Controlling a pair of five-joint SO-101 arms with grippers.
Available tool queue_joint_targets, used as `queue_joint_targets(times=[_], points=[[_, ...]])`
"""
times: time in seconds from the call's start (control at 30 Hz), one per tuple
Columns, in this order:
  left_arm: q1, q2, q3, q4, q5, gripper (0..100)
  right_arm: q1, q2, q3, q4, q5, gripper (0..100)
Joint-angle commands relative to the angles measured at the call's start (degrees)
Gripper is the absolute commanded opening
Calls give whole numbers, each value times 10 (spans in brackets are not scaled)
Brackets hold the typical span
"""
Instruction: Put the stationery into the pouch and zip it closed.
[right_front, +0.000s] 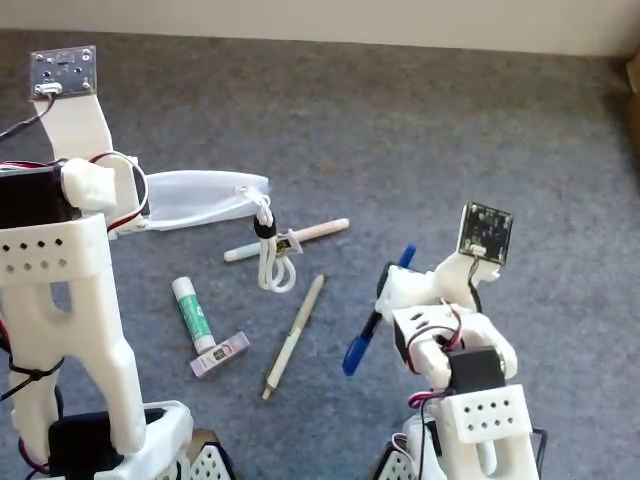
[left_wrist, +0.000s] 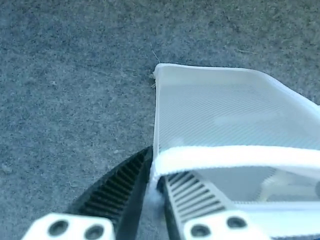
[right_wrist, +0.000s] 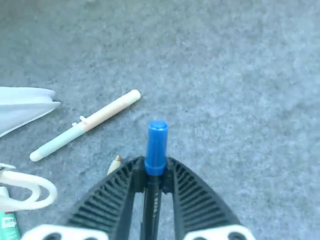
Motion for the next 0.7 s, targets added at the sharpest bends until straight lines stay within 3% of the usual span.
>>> queue_joint_targets(times=[0.0,0.17,0.33,0.67], points=[[-4,-4,1,4,-5,11,0,-34,-11,-13,11,5],[-4,-4,1,4,-5,11,0,-56,-11,-13,13,5],[-4,-4,1,4,-5,11,-1,-87,-12,-15,81,5],[-4,-4,1,4,-5,11,-95,-179,-7,-74,140,5]])
